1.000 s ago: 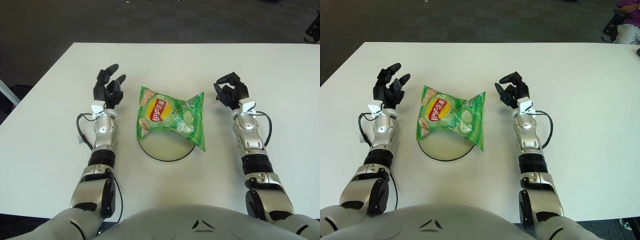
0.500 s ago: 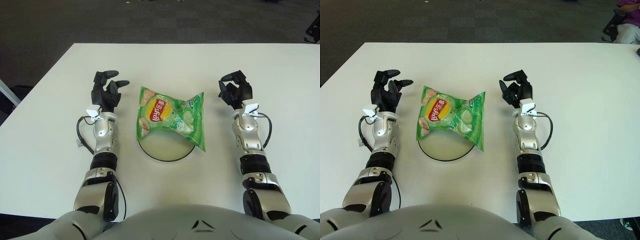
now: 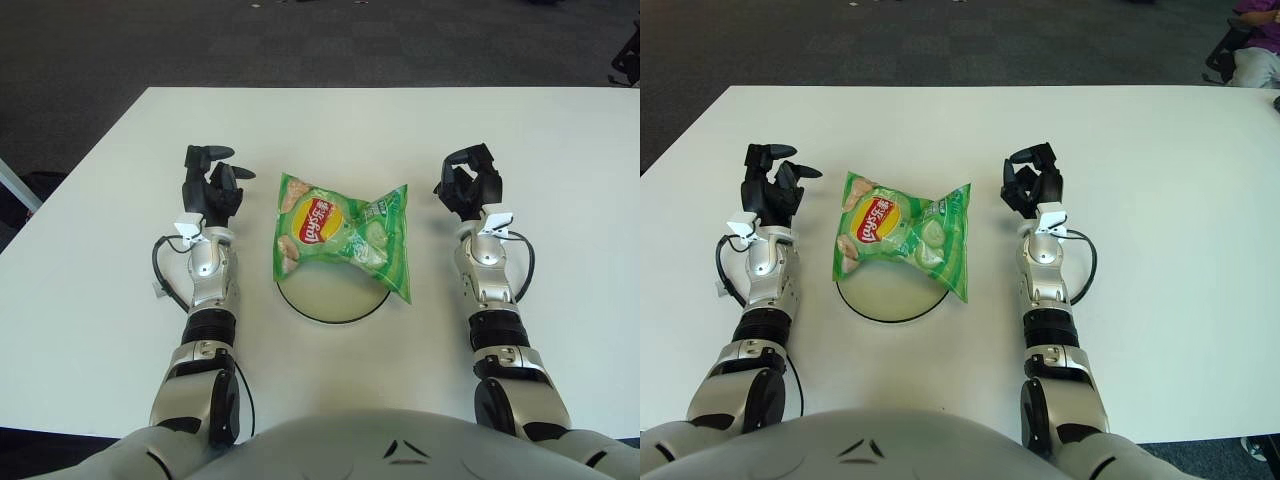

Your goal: Put the snack into the plate.

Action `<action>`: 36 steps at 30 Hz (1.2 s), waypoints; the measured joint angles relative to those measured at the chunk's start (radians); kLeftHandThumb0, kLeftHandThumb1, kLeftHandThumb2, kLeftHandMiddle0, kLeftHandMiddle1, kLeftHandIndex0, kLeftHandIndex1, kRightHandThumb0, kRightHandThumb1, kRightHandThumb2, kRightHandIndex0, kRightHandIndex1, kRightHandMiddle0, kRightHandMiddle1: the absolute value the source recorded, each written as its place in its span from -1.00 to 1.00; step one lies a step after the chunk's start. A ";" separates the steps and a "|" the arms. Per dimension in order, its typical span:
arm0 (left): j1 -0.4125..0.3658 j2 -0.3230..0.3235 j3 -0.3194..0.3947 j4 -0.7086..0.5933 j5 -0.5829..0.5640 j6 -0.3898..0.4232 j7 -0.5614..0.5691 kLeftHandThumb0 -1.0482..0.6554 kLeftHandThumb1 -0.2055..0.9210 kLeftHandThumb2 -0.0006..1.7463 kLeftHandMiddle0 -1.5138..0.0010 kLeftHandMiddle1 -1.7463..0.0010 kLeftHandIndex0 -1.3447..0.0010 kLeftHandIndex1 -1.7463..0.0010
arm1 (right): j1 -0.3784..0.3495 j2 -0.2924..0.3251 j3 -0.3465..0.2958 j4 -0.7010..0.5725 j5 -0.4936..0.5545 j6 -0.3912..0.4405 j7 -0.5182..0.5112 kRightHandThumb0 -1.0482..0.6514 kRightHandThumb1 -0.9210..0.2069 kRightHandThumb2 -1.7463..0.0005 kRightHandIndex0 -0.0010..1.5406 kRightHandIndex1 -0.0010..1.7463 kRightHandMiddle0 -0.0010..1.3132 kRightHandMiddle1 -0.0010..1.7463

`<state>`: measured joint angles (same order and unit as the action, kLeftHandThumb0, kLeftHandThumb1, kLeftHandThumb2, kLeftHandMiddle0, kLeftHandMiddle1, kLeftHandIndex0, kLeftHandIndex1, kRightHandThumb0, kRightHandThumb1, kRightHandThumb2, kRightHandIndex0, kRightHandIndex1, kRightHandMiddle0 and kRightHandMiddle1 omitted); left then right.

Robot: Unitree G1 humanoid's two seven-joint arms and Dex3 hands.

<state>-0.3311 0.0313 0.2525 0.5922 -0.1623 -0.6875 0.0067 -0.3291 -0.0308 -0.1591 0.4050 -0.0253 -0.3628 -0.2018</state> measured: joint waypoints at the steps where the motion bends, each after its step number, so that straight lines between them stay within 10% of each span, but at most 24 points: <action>1: 0.001 0.000 -0.001 -0.001 0.003 0.000 0.000 -0.18 1.00 -0.47 0.12 -0.96 0.61 -0.94 | -0.002 0.000 0.000 0.006 0.000 0.000 0.000 -0.20 -0.69 0.14 -0.02 1.00 -0.52 1.00; 36: 0.016 0.001 -0.028 -0.028 0.025 0.034 -0.005 -0.18 1.00 -0.48 0.04 -1.00 0.60 -0.93 | -0.040 -0.030 0.005 0.103 0.000 0.001 0.002 -0.21 -0.65 0.11 0.04 1.00 -0.50 0.99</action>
<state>-0.3149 0.0323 0.2243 0.5640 -0.1371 -0.6537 0.0018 -0.3692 -0.0612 -0.1541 0.5079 -0.0254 -0.3622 -0.1996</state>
